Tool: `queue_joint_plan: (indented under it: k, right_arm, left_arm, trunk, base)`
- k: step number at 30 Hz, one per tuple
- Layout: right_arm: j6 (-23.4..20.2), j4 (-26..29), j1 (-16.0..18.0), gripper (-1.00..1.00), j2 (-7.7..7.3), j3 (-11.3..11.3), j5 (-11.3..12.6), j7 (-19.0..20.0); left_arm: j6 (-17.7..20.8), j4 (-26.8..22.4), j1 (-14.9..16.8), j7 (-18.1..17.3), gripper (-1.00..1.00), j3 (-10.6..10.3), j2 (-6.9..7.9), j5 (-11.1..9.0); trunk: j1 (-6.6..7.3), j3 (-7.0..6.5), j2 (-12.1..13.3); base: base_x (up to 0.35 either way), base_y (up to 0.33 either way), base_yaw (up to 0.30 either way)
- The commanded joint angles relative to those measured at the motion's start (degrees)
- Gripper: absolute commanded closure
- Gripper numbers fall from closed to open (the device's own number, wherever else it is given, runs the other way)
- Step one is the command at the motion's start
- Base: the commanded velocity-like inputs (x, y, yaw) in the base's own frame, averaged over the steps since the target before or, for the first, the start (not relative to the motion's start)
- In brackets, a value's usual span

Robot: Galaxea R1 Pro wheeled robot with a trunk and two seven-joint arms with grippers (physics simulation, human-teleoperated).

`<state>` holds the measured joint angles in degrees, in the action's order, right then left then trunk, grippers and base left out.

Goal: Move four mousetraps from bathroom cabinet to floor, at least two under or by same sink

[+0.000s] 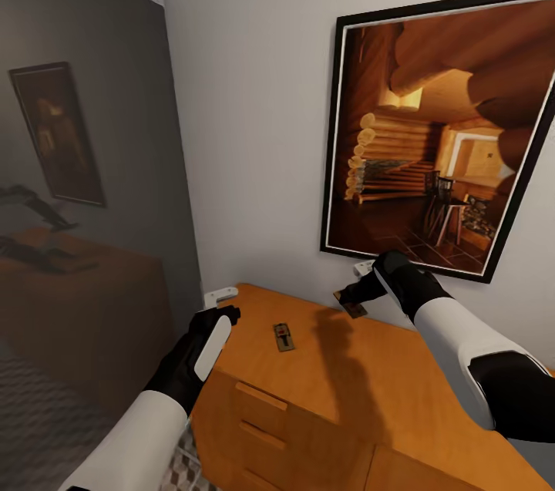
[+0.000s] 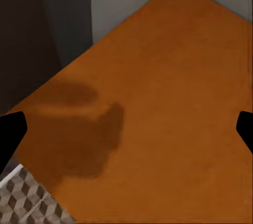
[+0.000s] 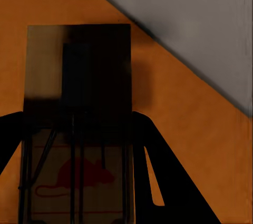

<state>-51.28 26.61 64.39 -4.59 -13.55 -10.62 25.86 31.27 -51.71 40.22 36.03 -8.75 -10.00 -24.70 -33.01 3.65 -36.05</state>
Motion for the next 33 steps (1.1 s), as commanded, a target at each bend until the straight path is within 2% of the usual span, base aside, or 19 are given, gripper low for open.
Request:
queue_joint_plan:
  k: [1, 9, 19, 23, 25, 27, 29, 30, 32, 33]
  right_arm:
    - [-0.1, 0.1, 0.0, 1.0, -0.06, -0.2, -0.5, 0.4]
    - [-0.1, 0.1, 0.0, 1.0, -0.06, -0.2, -0.5, 0.4]
    - [0.1, -0.1, 0.0, 1.0, -0.14, -0.3, -0.3, 0.6]
    - [0.4, -0.4, 0.0, 1.0, -0.89, -1.2, -0.4, 0.7]
    - [0.6, -0.5, 0.0, 1.0, -1.52, -2.9, -0.4, 1.3]
    - [1.3, -0.5, 0.0, 1.0, -2.45, -5.6, -0.4, 3.4]
    - [4.3, -0.6, 0.0, 1.0, -4.59, -10.3, -0.4, 9.2]
    - [5.6, -0.6, 0.0, 1.0, -5.25, -11.5, -0.4, 11.0]
    - [12.0, -0.6, -0.1, 1.0, -7.99, -16.1, -0.3, 18.5]
    - [13.6, -0.6, -0.1, 1.0, -8.65, -16.9, -0.3, 20.3]
  left_arm:
    - [0.1, 0.0, 0.1, 0.5, -1.0, -0.1, 0.0, -0.5]
    - [0.0, -0.1, 0.1, 0.5, -1.0, -0.1, 0.0, -0.5]
    - [0.1, 0.0, 0.1, 0.5, -1.0, -0.1, 0.0, -0.5]
    - [0.1, 0.0, 0.1, 0.5, -1.0, -0.1, 0.0, -0.5]
    - [0.1, 0.0, 0.1, 0.5, -1.0, -0.1, 0.0, -0.5]
    - [0.1, 0.0, 0.1, 0.5, -1.0, -0.1, 0.0, -0.5]
    - [0.1, 0.0, 0.1, 0.5, -1.0, -0.1, 0.0, -0.5]
    - [0.1, 0.0, 0.1, 0.5, -1.0, -0.1, 0.0, -0.5]
    - [0.1, 0.0, 0.1, 0.5, -1.0, -0.1, 0.0, -0.5]
    - [0.1, 0.0, 0.1, 0.5, -1.0, -0.1, 0.0, -0.5]
  trunk:
    - [-0.02, 0.12, -0.1]
    - [-0.02, 0.12, -0.1]
    - [-0.02, 0.12, -0.1]
    - [-0.02, 0.12, -0.1]
    - [-0.02, 0.12, -0.1]
    - [-0.02, 0.12, -0.1]
    - [-0.02, 0.12, -0.1]
    - [-0.02, 0.12, -0.1]
    - [-0.02, 0.12, -0.1]
    - [-0.02, 0.12, -0.1]
  base:
    - [0.0, -0.273, 0.001]
    - [0.0, -0.22, 0.0]
    - [0.0, -0.017, 0.0]
    - [0.0, 0.0, 0.0]
    - [0.0, 0.0, 0.0]
    - [0.0, 0.0, 0.0]
    - [0.0, 0.0, 0.0]
    - [0.0, 0.0, 0.0]
    - [0.0, 0.0, 0.0]
    - [0.0, 0.0, 0.0]
